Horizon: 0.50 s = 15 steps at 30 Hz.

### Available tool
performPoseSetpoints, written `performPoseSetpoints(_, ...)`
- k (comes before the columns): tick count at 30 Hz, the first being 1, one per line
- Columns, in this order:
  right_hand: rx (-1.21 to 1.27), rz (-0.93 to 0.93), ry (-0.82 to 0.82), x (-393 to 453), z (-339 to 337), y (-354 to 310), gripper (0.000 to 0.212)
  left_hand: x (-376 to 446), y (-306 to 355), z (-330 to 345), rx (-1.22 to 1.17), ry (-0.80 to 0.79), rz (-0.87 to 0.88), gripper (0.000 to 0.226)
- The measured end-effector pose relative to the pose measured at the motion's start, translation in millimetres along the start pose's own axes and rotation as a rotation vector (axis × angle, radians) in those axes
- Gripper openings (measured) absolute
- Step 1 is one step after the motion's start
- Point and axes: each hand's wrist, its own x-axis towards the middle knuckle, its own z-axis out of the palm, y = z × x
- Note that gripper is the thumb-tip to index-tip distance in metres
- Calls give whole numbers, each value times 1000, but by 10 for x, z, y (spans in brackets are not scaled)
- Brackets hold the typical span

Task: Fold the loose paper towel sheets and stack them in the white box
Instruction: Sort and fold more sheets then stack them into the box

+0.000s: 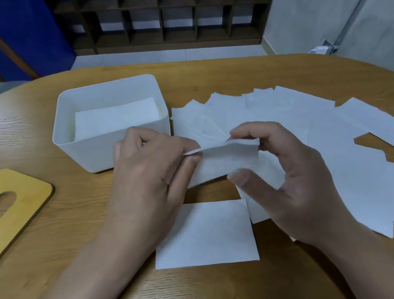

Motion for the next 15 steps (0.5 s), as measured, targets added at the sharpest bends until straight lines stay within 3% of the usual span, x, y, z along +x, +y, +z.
performPoseSetpoints(3,-71,-46,74,-4,19,9,21,21,32,-48,-45,-6,33,10)
performPoseSetpoints(6,4,19,95,-7,14,33,17,40,52,-138,-205,-23,-88,6)
performPoseSetpoints(11,52,163,-112,-8,-50,21,34,37,-34,-227,-425,-247,-363,7)
performPoseSetpoints(15,-35,178,-212,-24,28,39,24,-24,-74,-231,-466,-418,-443,9)
